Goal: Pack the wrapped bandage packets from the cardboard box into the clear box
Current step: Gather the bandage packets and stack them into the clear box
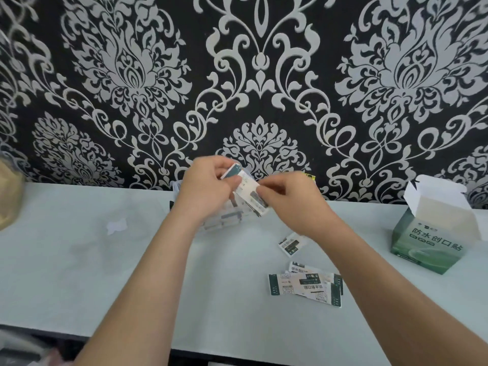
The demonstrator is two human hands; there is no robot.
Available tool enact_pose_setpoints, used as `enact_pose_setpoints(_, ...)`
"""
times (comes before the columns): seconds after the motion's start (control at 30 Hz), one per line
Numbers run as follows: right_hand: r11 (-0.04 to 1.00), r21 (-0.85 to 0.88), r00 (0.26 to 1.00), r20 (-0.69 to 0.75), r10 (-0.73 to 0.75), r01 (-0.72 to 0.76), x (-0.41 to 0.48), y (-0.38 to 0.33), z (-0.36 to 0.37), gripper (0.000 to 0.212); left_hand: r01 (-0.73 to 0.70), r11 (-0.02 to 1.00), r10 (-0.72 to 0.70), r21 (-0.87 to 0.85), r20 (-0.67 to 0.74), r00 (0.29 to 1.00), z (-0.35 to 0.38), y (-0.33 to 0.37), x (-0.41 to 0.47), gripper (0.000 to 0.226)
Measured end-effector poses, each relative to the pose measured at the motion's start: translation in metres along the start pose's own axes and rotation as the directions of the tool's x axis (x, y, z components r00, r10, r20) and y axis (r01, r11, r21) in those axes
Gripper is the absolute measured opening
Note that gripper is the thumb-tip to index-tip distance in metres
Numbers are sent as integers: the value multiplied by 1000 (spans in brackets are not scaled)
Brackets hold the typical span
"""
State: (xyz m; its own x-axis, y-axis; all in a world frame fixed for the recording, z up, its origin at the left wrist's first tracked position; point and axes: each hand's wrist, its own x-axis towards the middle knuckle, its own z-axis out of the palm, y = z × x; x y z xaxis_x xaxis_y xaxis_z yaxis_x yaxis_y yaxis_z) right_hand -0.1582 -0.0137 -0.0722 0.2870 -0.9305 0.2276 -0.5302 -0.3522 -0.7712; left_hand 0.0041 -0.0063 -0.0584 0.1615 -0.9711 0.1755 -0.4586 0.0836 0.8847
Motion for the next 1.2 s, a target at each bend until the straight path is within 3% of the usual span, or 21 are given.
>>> enact_pose_setpoints(0.2, 992, 50, 990, 87, 115, -119, 57, -19, 16, 9, 53, 987, -58, 151, 24, 998, -24, 2, 45, 14)
enact_pose_setpoints(0.3, 979, -48, 974, 100, 203, -199, 74, -18, 28, 9, 71, 968, -86, 239, 51, 995, -23, -14, 60, 10)
enact_pose_setpoints(0.4, 951, -150, 950, 121, 288, -269, 89, -10, 41, 10, 44, 930, -73, 365, 68, 995, -24, -30, 64, 29)
enact_pose_setpoints(0.53, 916, -242, 925, 130, 357, -319, 105, 1, 60, 11, -103, 739, 25, 666, 126, 992, -38, -47, 57, 20)
enact_pose_setpoints(0.6, 900, -259, 905, 152, 397, -351, 109, 1, 65, 9, -152, 655, -10, 740, 210, 978, -41, -55, 53, 17)
enact_pose_setpoints(0.77, 855, -310, 852, 196, 486, -417, 111, -7, 76, 14, -235, 599, -35, 765, 318, 947, -41, -69, 49, 21)
enact_pose_setpoints(0.83, 850, -375, 865, 195, 463, -371, 108, -10, 79, 17, -264, 577, -21, 773, 337, 941, -41, -71, 49, 22)
enact_pose_setpoints(0.93, 825, -494, 903, 161, 398, -275, 103, -11, 82, 5, -294, 544, -13, 786, 359, 933, -39, -72, 50, 22)
enact_pose_setpoints(1.07, 799, -548, 916, 136, 376, -247, 101, -8, 89, 33, -327, 510, -32, 796, 398, 917, -37, -70, 51, 28)
enact_pose_setpoints(1.2, 780, -586, 923, 137, 360, -217, 99, -7, 91, 24, -342, 518, -36, 784, 419, 907, -35, -70, 53, 31)
